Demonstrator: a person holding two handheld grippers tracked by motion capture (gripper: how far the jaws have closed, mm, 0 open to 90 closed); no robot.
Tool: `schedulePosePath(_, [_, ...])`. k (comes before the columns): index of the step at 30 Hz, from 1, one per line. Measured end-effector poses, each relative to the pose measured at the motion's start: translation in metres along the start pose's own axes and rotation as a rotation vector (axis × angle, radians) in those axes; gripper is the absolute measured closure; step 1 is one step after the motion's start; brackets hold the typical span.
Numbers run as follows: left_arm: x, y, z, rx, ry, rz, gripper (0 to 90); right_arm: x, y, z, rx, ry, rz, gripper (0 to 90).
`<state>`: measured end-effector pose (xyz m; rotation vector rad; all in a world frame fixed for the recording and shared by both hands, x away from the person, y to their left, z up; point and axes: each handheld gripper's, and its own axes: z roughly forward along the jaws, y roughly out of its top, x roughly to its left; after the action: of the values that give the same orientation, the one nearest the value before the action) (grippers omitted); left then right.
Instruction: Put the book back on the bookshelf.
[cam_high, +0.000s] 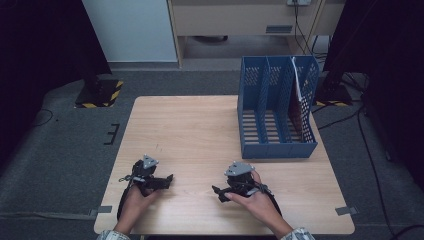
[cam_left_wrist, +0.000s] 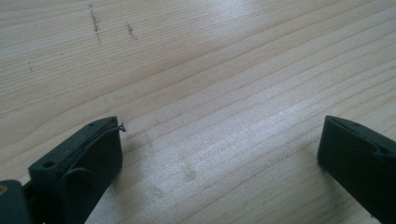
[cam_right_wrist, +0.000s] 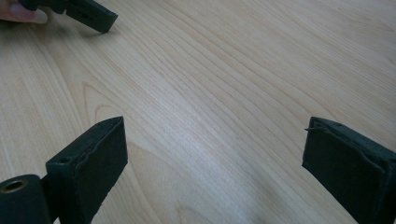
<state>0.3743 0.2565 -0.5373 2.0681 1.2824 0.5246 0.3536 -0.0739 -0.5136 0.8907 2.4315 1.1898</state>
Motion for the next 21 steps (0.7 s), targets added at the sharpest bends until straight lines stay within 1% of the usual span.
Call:
schedulePosePath(3, [0.0,0.0,0.0,0.002,-0.001,0.003,0.0,-0.001,0.003,0.007,-0.004,-0.005,0.011,6.9])
schedulePosePath(6, [0.0,0.0,0.0,0.002,-0.001,0.003,0.0,-0.004,0.008,0.015,-0.006,-0.016,0.039,7.3])
schedulePosePath(8, [0.0,0.0,0.0,0.002,-0.002,0.003,0.0,-0.005,0.011,0.02,-0.013,-0.023,0.067,7.3])
schedulePosePath(10, [0.0,0.0,0.0,0.002,-0.002,0.003,0.0,-0.007,0.013,0.025,-0.007,-0.032,0.08,7.4])
schedulePosePath(12, [0.0,0.0,0.0,0.002,-0.002,0.004,0.0,-0.008,0.013,0.03,0.005,-0.047,0.074,7.5])
schedulePosePath(17, [0.0,0.0,0.0,0.002,-0.004,0.005,0.0,-0.014,0.014,0.039,0.016,-0.083,0.104,8.4])
schedulePosePath(19, [0.0,0.0,0.0,0.001,-0.005,0.006,0.0,-0.015,0.014,0.042,0.023,-0.086,0.115,8.5])
schedulePosePath(21, [0.0,0.0,0.0,0.002,-0.005,0.007,0.0,-0.014,0.014,0.046,0.032,-0.096,0.11,8.5])
